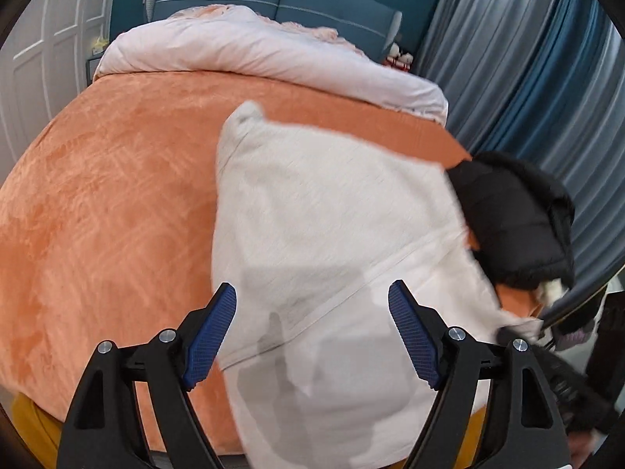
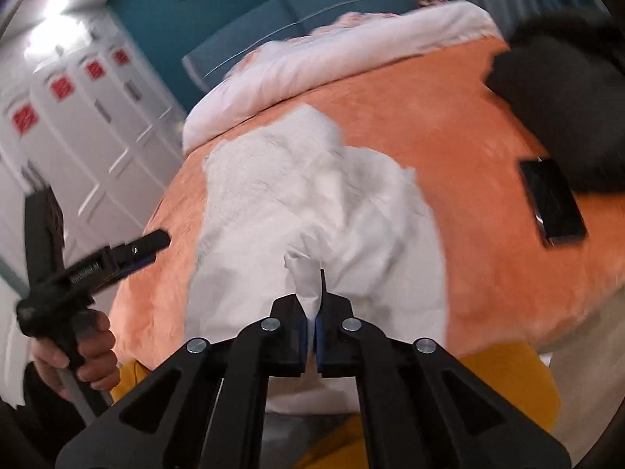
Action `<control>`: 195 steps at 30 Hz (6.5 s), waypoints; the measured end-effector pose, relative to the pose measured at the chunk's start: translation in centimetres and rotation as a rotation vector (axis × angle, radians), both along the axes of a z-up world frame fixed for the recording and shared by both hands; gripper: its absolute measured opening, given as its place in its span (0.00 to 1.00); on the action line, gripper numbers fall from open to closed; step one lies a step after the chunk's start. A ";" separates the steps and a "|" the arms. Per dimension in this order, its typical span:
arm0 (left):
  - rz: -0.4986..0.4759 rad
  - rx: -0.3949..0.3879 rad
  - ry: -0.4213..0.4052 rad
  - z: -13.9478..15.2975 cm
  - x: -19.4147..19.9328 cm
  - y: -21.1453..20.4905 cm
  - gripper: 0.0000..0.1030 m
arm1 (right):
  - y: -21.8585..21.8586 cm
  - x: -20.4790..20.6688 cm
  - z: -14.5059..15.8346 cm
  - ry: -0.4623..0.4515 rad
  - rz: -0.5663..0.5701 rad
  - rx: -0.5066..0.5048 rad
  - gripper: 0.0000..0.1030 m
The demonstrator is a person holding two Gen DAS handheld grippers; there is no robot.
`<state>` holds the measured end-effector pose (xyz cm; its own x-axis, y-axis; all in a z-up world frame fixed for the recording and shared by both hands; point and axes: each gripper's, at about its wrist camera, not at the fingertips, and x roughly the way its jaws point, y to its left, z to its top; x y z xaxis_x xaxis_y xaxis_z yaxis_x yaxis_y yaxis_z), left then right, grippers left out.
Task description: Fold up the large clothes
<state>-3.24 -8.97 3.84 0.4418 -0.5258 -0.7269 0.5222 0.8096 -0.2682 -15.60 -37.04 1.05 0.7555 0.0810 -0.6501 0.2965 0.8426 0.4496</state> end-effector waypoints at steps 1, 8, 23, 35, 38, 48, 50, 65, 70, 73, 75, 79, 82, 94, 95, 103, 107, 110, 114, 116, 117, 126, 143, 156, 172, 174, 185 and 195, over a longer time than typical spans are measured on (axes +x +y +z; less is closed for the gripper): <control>-0.002 0.024 -0.002 -0.7 0.1 -0.4 0.75 | -1.0 -0.7 -1.3 0.022 -0.023 0.047 0.01; -0.019 0.116 0.101 -6.8 0.3 -3.0 0.81 | -3.8 -2.0 -12.1 0.210 -0.112 0.291 0.02; 0.119 0.080 0.103 -3.2 5.7 -2.0 0.80 | -7.3 4.5 -1.7 0.049 -0.126 0.087 0.74; 0.122 0.041 0.187 -6.8 8.2 -1.5 0.95 | -8.8 9.9 -9.9 0.198 -0.079 0.260 0.93; 0.095 -0.081 0.254 -9.0 9.5 -0.8 0.95 | -9.6 10.2 -12.0 0.177 -0.064 0.368 0.96; 0.012 -0.432 0.343 -9.7 12.1 4.0 0.69 | -5.2 13.7 -10.8 0.057 0.072 0.478 0.40; 0.032 -0.434 0.278 -7.7 12.5 6.4 0.69 | -2.8 15.5 -9.8 0.038 0.124 0.479 0.39; 0.259 -0.166 -0.016 0.1 11.6 12.2 0.75 | 4.1 17.7 -0.3 -0.031 0.106 0.073 0.67; 0.185 -0.041 -0.048 -0.2 10.0 6.4 0.75 | 5.0 23.3 0.4 -0.017 0.202 0.101 0.67; 0.161 -0.012 -0.017 -2.0 8.8 5.7 0.75 | 5.6 27.3 -3.3 0.106 0.275 0.201 0.48; 0.158 0.002 0.002 -2.7 8.2 5.4 0.75 | 6.3 28.1 -4.4 0.140 0.320 0.237 0.18; 0.127 -0.001 -0.017 -3.1 7.4 5.6 0.80 | 3.9 23.7 0.3 -0.132 0.362 0.353 0.11; 0.112 0.037 -0.033 -4.0 7.0 4.8 0.81 | 2.0 23.5 -3.2 -0.054 0.259 0.295 0.10; 0.135 0.171 -0.102 -6.2 5.9 2.2 0.87 | 2.6 15.7 -4.1 0.023 0.310 0.255 0.31; 0.139 0.176 -0.101 -6.1 5.9 2.2 0.87 | 3.9 14.7 -4.7 0.051 0.347 0.253 0.32; 0.158 0.118 -0.044 -4.4 4.5 3.0 0.85 | 5.7 10.4 -5.8 -0.013 0.370 0.252 0.02; 0.128 0.193 -0.083 -6.0 3.3 2.0 0.87 | 6.6 10.9 -11.0 0.136 0.344 0.224 0.02; 0.102 0.274 -0.159 -7.4 1.9 0.2 0.94 | 7.0 11.6 -15.4 0.217 0.313 0.316 0.03; 0.116 0.300 -0.166 -7.3 1.9 -0.1 0.94 | 6.4 11.6 -12.1 0.195 0.306 0.248 0.08; 0.129 0.280 -0.141 -6.5 2.1 0.4 0.91 | 5.3 10.6 -9.5 0.139 0.276 0.245 0.08; 0.139 0.267 -0.135 -5.9 2.1 0.7 0.91 | 4.6 10.4 -7.6 0.096 0.252 0.223 0.08; 0.209 0.242 -0.167 -2.6 2.5 1.9 0.91 | 5.3 23.4 -0.4 0.008 0.212 -0.083 0.08; 0.233 0.283 -0.120 -7.2 5.3 2.2 0.95 | 4.3 28.1 -12.3 0.223 0.127 0.005 0.00; 0.309 0.039 -0.017 -2.7 5.9 9.2 0.95 | 0.7 18.6 -7.0 0.098 0.078 0.099 0.56; 0.323 -0.197 0.354 -10.7 10.1 13.3 0.95 | 2.5 19.6 -14.9 0.256 0.228 0.341 0.67; 0.316 -0.185 0.336 -10.9 10.4 12.8 0.95 | 2.4 20.0 -15.8 0.252 0.226 0.397 0.72; 0.259 -0.130 0.236 -8.8 10.2 11.2 0.80 | 3.4 22.2 -16.5 0.163 0.265 0.451 0.31; 0.165 -0.116 0.046 -2.4 8.7 9.7 0.52 | 4.4 18.8 -10.8 0.023 0.255 0.320 0.12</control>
<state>5.44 0.71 1.46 0.4968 -0.5304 -0.6869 0.3699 0.8454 -0.3853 3.18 -32.63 -9.78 0.6709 0.4646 -0.5780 0.1089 0.7093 0.6965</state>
